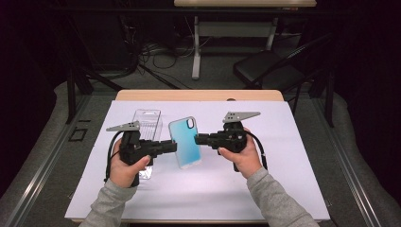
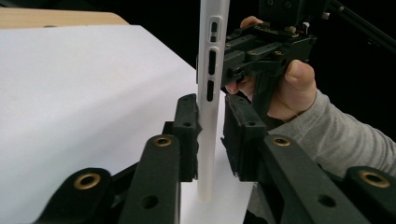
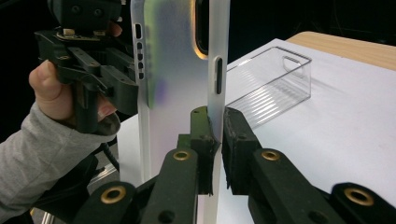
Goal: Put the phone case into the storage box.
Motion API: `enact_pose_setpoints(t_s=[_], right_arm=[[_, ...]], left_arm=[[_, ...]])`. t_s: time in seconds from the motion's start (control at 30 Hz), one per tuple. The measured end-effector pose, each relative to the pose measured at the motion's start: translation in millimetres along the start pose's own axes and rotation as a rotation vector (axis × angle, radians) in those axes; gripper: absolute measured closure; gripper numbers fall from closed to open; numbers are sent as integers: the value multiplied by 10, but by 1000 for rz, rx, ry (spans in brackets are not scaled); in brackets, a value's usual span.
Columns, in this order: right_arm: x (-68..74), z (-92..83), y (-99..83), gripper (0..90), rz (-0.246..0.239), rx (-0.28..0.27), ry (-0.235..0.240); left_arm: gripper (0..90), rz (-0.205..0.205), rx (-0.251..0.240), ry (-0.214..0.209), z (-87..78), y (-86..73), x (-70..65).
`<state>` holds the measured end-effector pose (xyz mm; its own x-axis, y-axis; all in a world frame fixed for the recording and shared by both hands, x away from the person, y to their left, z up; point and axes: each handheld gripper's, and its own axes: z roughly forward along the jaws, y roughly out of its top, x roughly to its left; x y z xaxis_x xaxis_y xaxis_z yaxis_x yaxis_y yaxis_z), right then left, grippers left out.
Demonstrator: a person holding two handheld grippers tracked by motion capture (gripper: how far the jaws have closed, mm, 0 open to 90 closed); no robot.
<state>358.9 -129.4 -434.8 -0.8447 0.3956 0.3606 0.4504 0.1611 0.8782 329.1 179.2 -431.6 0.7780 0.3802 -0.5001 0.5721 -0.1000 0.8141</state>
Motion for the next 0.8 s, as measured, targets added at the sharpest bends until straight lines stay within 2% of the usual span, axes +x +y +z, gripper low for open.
enact_pose_setpoints(t_s=[0.07, 0.2, 0.33, 0.43, 0.5, 0.53, 0.7, 0.8], right_arm=[[-9, -8, -5, 838, 8, -5, -9], [-39, -27, -20, 838, 13, -11, -31], [-61, -52, -28, 838, 20, -21, -63], [-64, -67, -26, 839, 20, -25, -87], [-59, -79, -24, 838, 21, -22, -109], [-56, -81, -23, 838, 12, -24, -121], [-29, -77, -31, 838, -1, -33, -161], [-2, -76, -35, 838, -17, -42, -195]], left_arm=[[733, -3, -1, -3, -2, 1, 3], [686, 16, -11, 14, 5, 1, 11], [645, 30, -17, 57, 15, 3, 14], [623, 51, -11, 110, 24, 9, 6], [612, 53, -10, 113, 25, 10, 5], [605, 71, -20, 145, 20, 8, -3], [546, 117, -58, 205, -6, 18, -31], [520, 112, -70, 220, -23, 26, -46]])
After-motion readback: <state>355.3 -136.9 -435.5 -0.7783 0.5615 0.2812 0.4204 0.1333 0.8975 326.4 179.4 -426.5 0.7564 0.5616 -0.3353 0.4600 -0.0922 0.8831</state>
